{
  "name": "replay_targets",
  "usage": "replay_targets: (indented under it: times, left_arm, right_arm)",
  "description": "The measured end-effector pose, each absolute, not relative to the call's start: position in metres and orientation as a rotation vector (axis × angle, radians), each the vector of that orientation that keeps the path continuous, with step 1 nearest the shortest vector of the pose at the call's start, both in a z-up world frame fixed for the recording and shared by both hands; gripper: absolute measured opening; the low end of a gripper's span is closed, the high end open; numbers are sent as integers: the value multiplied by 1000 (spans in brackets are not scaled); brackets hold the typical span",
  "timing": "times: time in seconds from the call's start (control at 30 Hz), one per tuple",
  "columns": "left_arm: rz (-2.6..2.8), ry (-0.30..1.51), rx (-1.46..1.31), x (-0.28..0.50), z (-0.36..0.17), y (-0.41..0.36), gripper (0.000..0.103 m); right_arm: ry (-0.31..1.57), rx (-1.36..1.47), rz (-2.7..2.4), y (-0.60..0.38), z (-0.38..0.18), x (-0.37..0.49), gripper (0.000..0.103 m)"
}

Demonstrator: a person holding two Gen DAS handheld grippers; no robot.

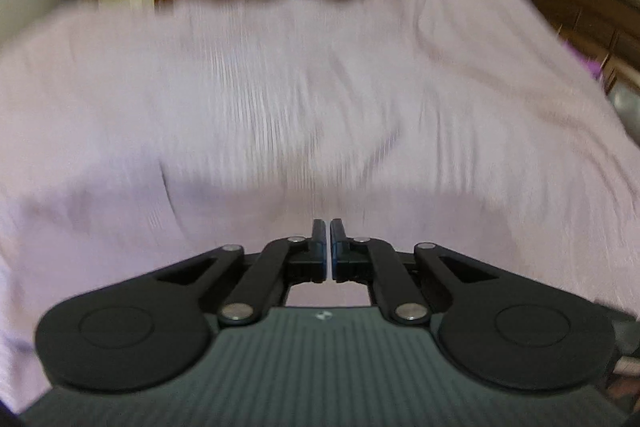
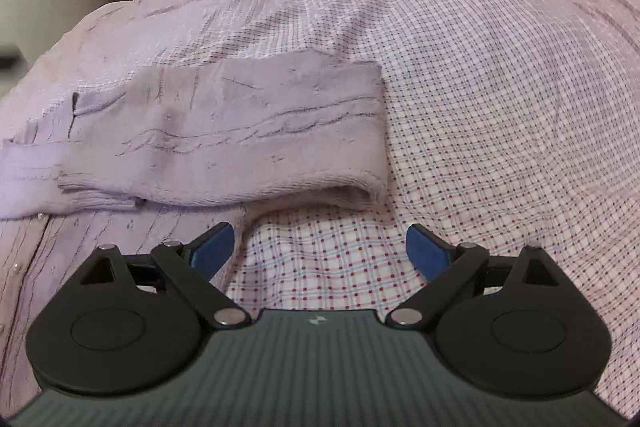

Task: Fold small clothes
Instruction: 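Lift the sleeve with the left gripper and fold it across the cardigan body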

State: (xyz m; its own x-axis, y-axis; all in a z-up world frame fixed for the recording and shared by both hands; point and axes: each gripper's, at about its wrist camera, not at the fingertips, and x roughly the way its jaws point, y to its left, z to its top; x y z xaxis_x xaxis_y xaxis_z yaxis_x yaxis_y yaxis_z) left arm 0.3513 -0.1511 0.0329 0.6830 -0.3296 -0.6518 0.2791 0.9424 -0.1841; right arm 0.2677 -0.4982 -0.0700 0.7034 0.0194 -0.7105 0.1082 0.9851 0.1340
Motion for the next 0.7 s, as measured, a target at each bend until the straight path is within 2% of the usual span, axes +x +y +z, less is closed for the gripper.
replay_targets:
  times: [0.03,0.1,0.13,0.3,0.37,0.4,0.57,0.7]
  left_arm:
    - [-343,795,-76,358,16,-151,27]
    - [-323,847,-90,365,-12,-147,47]
    - [-310,870,-104,369,-23,-146,48]
    - [-313,867,-238,374,-47,-129,46]
    - [-301,842,-211,373,-45,-134,14]
    - [-304,838,-196,373,-43,-136,11]
    - [-328,787,-222,365,-22,-131,10]
    - [-362,704,-194,356,25,-140,10]
  right_arm:
    - [786,174,-43,-498,-69,268,96]
    - [782,167,-33,-497,-68,267,97]
    - [783,162,-32,-496,-69,267,96]
    - [796,138,-27,-495,-72,269,96]
    - [800,134,-31,-496,-73,270,96]
    - [803,135,-34,-497,-74,271,96]
    - [790,137,-35,-496,-70,272,96]
    - [776,132,-20,-492,-65,270,97]
